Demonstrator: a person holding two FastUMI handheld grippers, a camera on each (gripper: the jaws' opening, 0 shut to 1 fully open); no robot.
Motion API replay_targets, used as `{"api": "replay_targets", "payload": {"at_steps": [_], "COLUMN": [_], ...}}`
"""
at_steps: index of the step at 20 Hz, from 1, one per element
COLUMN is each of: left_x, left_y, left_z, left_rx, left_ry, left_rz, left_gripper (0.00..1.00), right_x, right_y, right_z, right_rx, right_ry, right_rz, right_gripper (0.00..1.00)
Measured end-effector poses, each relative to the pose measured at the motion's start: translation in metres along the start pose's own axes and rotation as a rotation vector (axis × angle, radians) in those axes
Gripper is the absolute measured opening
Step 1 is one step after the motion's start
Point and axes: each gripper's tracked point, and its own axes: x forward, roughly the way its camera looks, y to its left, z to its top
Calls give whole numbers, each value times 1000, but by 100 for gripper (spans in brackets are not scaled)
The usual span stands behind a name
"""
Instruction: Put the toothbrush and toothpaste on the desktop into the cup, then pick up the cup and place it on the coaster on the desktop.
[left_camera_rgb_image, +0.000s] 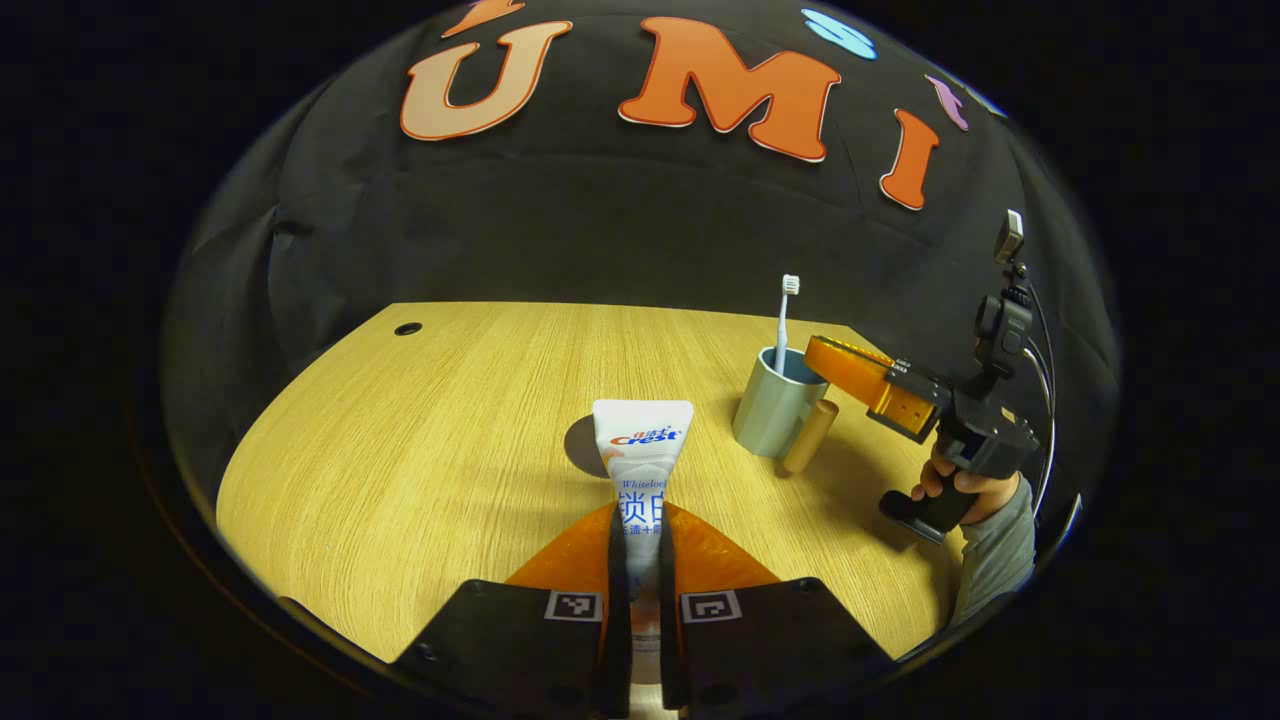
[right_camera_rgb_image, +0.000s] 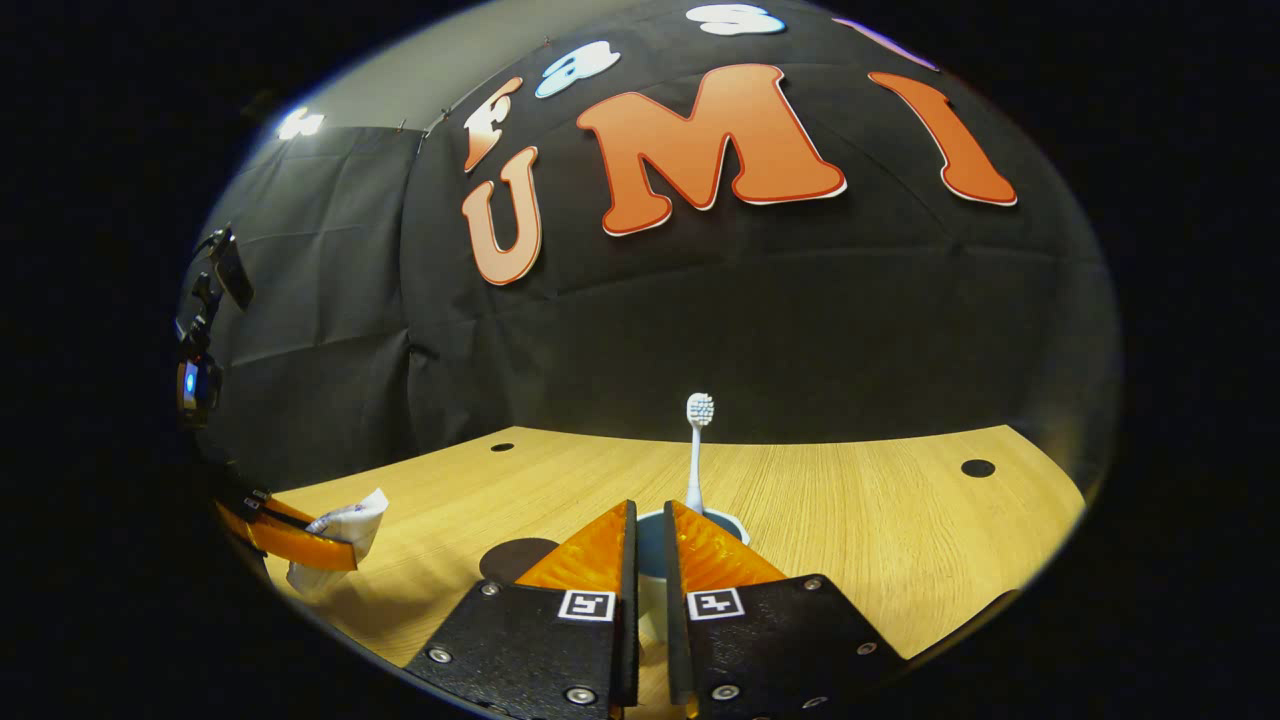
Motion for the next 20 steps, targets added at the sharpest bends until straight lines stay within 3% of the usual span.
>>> {"api": "replay_targets", "payload": {"at_steps": [2,7,13,17,20], "left_x": [11,30,54,58,65], "left_y": [-3,-17,-47,-58,-68], "left_z": [11,31,35,49,61], "left_rx": [-1,-32,-47,-46,-49], "left_ry": [-25,-82,-105,-148,-183], "left_rz": [-19,-85,-148,-170,-184], "left_gripper": [15,14,14,14,14], "right_x": [-11,-35,-63,-79,-88], "right_y": [3,11,5,-3,-9], "right_z": [-1,-2,2,4,0], "right_rx": [-25,-47,-28,-8,1], "right_ry": [15,-6,-36,-47,-48], "right_rz": [3,-12,-42,-62,-81], "right_gripper": [19,53,83,90,91]}}
